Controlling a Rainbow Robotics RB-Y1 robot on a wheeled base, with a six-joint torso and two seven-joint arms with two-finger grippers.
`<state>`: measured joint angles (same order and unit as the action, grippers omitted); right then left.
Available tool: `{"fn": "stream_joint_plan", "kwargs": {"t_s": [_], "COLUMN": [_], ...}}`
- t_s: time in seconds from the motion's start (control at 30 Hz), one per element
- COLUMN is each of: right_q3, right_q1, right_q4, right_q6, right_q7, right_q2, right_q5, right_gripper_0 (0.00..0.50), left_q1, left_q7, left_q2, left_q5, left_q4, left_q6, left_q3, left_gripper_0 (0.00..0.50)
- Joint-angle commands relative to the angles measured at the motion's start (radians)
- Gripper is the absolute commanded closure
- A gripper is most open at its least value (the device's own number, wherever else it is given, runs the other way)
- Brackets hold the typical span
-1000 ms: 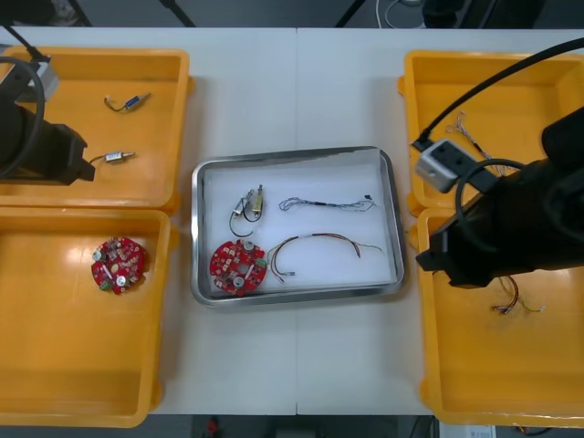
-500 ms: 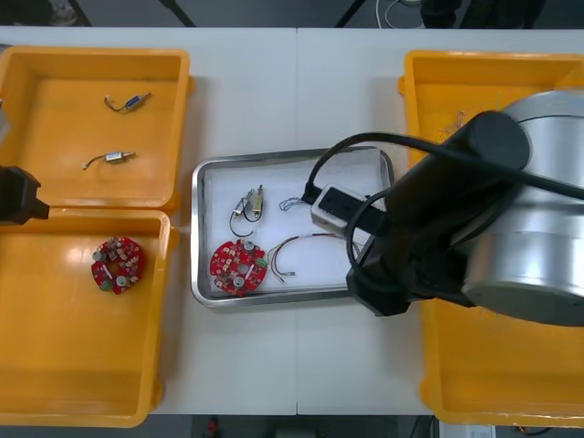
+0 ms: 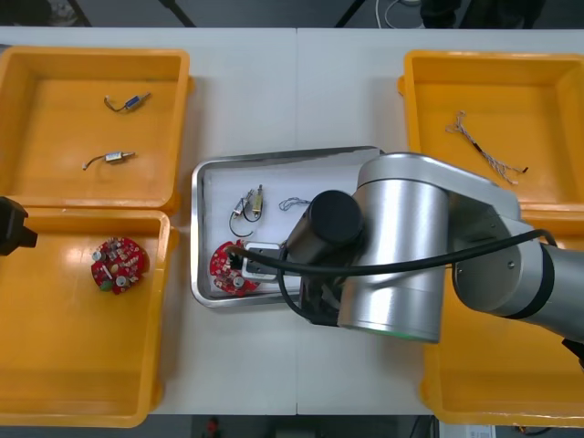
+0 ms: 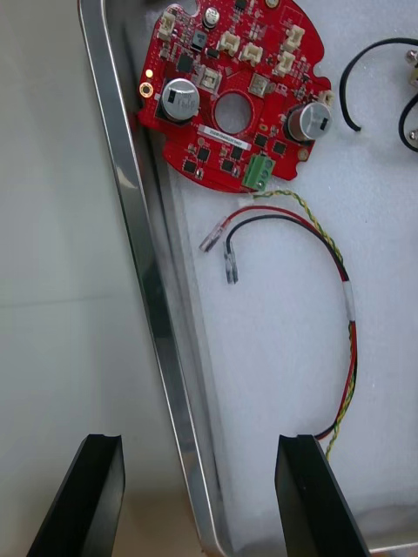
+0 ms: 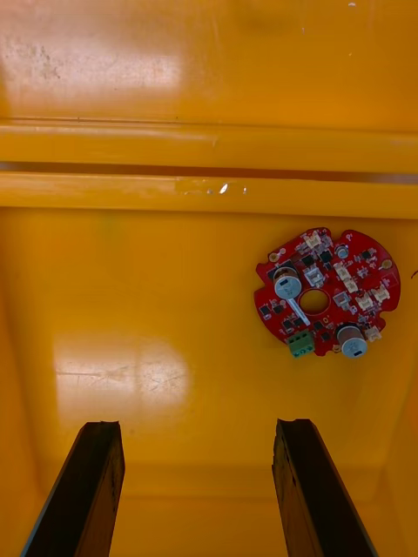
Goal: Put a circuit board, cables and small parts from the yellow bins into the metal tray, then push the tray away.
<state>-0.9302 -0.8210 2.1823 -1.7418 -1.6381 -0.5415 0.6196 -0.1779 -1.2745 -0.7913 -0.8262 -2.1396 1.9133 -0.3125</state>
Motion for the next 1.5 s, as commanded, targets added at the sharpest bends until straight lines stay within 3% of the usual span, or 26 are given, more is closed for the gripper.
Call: {"fn": "stream_joint_plan", "kwargs": {"t_s": [0.03,0.23,0.8,1.3,1.33,1.37,1.43,1.5], "right_q3": [-0.118,-0.223,-0.291,-0.314,-0.312,-0.314,-0.314,-0.312], "right_q1": [-0.046,-0.047,-0.049,-0.047,-0.047,-0.047,-0.047,-0.047], "right_q4": [-0.042,-0.104,-0.202,-0.256,-0.256,-0.254,-0.254,-0.254], "right_q6": [0.080,0.173,0.180,0.206,0.206,0.205,0.203,0.203], "right_q7": [-0.052,-0.048,-0.049,-0.048,-0.046,-0.045,-0.045,-0.045], "right_q2": [0.034,0.038,0.101,0.109,0.109,0.110,0.110,0.110], "right_q5": [-0.055,-0.098,-0.233,-0.250,-0.251,-0.251,-0.253,-0.255], "right_gripper_0": [0.000,0.000,0.000,0.000,0.100,0.240,0.448,0.494], "left_q1": [0.035,0.035,0.034,0.034,0.034,0.034,0.034,0.034], "left_q7": [-0.043,-0.043,-0.045,-0.045,-0.045,-0.045,-0.045,-0.045], "left_q2": [-0.028,-0.028,-0.028,-0.028,-0.028,-0.028,-0.028,-0.028], "left_q5": [-0.013,-0.022,-0.022,-0.022,-0.022,-0.022,-0.022,-0.022], "left_q4": [-0.051,-0.057,-0.057,-0.057,-0.057,-0.057,-0.057,-0.057], "left_q6": [0.007,0.007,0.007,0.007,0.007,0.007,0.007,0.007], "left_q3": [-0.042,-0.042,-0.042,-0.042,-0.042,-0.042,-0.042,-0.042], "left_gripper_0": [0.000,0.000,0.000,0.000,0.000,0.000,0.000,0.000]}}
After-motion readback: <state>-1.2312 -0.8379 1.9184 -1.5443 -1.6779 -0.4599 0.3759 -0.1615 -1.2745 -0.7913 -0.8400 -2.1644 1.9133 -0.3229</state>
